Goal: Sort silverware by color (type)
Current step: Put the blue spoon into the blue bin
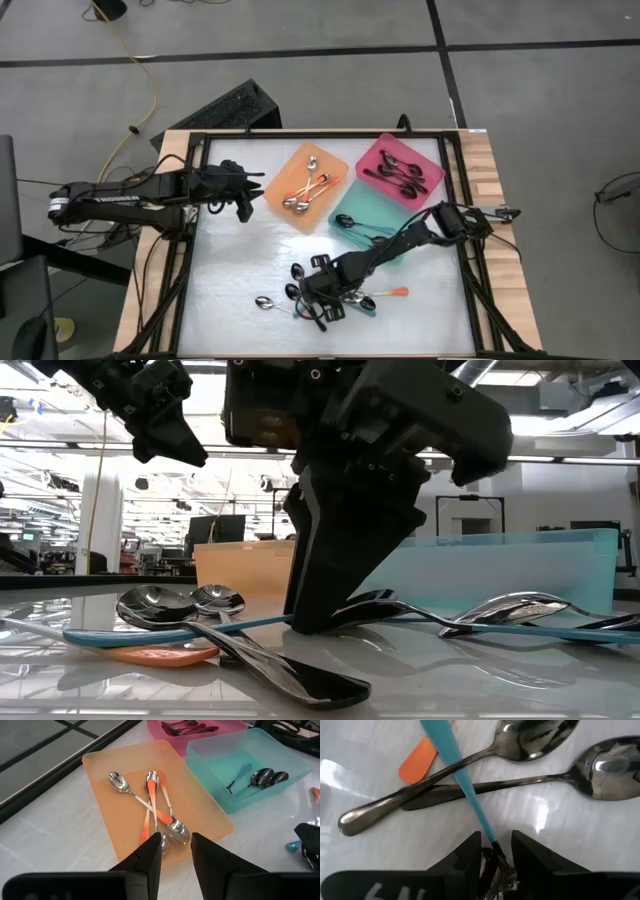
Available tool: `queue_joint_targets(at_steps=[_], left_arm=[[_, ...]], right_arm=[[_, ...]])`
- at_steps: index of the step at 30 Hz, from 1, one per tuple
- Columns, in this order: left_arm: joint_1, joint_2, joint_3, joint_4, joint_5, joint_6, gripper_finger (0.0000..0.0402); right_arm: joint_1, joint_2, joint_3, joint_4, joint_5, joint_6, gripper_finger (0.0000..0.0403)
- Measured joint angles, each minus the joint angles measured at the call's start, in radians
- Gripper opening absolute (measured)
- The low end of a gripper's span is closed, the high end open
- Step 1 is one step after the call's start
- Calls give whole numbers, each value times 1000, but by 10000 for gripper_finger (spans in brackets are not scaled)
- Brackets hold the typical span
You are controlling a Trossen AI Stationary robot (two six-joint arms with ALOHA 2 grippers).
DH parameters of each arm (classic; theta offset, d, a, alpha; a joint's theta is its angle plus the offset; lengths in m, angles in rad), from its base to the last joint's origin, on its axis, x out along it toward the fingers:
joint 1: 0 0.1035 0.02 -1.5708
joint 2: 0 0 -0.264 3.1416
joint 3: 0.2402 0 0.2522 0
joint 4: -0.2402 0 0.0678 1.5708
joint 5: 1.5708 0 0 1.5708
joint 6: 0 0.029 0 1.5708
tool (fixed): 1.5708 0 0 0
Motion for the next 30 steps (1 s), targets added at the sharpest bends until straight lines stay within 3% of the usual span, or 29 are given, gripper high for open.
queue_joint_targets(at_steps=[19, 30], left_arm=[[0, 0, 0, 0, -11, -25, 91], [0, 0, 0, 0, -11, -30, 91]], right_arm=[[-59, 1, -2, 42, -5, -108, 125], [-61, -1, -1, 8, -5, -105, 15]])
